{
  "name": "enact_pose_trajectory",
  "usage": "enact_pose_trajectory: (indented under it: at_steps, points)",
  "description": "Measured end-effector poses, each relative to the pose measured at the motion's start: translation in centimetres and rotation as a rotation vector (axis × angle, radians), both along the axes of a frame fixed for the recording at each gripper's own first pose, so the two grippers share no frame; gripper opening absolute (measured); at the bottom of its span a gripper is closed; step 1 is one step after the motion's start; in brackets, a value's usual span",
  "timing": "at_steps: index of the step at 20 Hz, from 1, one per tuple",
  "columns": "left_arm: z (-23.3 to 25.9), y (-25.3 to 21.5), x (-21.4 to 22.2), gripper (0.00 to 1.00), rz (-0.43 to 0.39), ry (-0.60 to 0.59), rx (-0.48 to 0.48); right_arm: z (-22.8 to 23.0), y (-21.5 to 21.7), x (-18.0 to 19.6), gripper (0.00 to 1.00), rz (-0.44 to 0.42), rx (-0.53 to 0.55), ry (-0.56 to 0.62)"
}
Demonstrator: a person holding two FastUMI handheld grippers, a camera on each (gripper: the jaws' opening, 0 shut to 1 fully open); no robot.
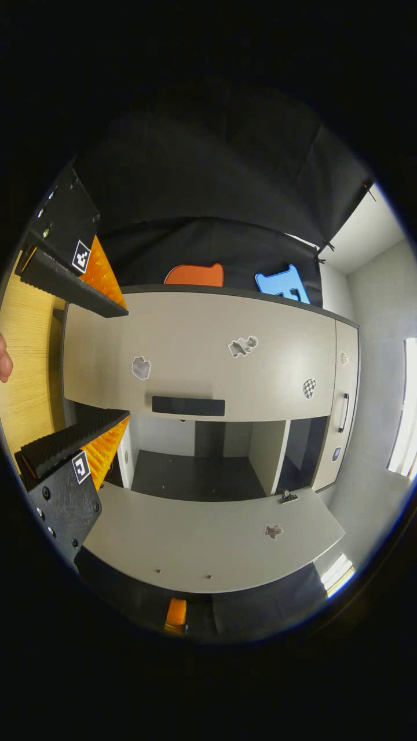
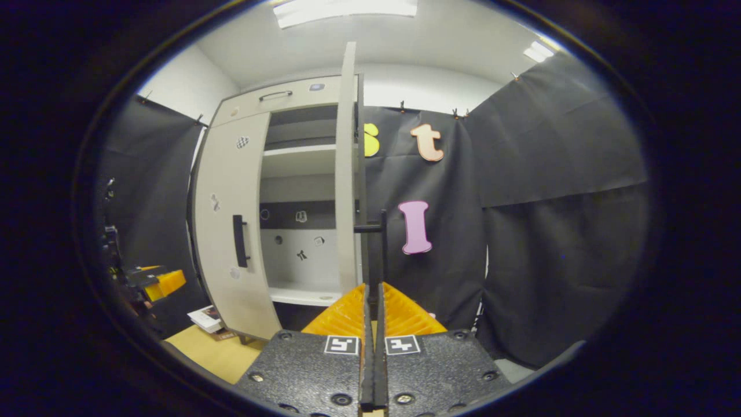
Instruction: Open the right door of the double-door shoe cabinet with the right hand, and open the left door with the left hand.
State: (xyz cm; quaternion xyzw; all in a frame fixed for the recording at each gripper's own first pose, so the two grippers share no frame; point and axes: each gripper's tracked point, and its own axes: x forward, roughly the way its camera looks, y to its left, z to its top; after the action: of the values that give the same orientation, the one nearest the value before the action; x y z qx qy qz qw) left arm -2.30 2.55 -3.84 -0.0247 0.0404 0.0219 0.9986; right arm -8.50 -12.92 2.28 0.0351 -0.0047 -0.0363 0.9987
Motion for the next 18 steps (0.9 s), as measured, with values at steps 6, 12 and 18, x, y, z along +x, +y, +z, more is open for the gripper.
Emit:
enact_pose_trajectory:
  at_steps: [6, 12, 18]
  points:
    - [0.7, -1.0, -0.9, 0.95, -0.012, -0.012, -0.007, -2.4, 6.2, 2.7, 0.04, 0.084, -0.076, 0.064]
    - [1.3, -0.6, -2.0, 0.95, 0.013, -0.025, 0.026, -3.6, 8.8, 5.7, 0.4, 0.091, -0.119, 0.043]
    - [1.7, -1.6, -1.7, 0.95, -0.028, -0.032, 0.003, -5.3, 9.4, 7.0, 0.74, 0.114, -0.038, 0.073]
